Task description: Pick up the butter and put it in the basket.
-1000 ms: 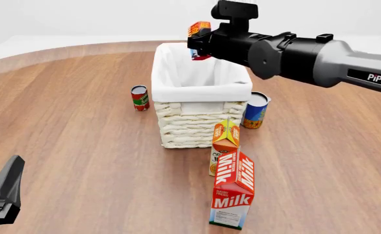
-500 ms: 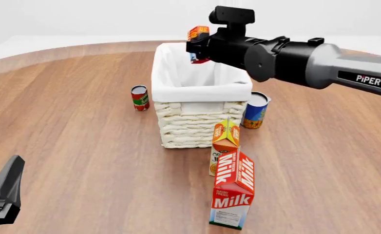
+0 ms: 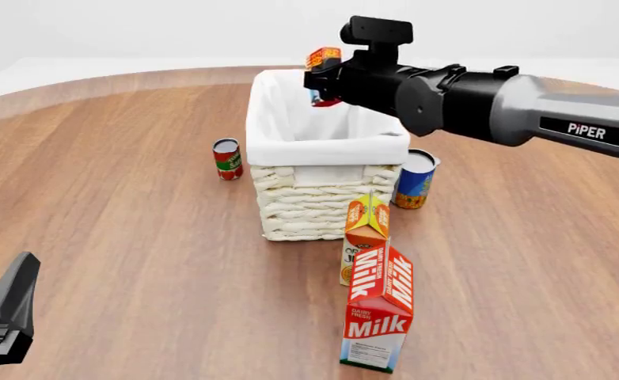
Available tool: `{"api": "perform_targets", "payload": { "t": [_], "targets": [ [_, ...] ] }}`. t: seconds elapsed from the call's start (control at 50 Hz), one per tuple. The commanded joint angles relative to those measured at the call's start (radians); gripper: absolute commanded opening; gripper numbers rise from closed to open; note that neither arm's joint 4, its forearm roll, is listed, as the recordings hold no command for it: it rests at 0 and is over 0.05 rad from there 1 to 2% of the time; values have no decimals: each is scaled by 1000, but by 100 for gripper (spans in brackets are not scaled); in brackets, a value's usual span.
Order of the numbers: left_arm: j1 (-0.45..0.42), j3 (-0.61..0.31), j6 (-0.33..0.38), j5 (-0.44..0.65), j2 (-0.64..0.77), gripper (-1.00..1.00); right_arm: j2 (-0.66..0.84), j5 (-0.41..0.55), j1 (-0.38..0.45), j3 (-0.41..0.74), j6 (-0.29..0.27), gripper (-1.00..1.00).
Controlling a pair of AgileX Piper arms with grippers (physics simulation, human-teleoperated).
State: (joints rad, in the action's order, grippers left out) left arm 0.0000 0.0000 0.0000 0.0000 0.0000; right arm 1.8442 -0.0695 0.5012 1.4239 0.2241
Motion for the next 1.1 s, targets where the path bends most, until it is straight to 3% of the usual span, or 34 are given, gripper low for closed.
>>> {"api": "perform_targets", "payload": {
  "t": [0.02,1.02,1.04,1.1],
  "targets": [
    [0,0,0,0,0,100,6,-15,-9,16,19,-100],
    [0,0,0,0,0,100,40,-38,-26,23,20,-100],
    [0,0,0,0,0,100,40,-38,-27,23,21,100],
    [0,0,0,0,0,100,38,-39,-28,21,20,100]
  ]
}}
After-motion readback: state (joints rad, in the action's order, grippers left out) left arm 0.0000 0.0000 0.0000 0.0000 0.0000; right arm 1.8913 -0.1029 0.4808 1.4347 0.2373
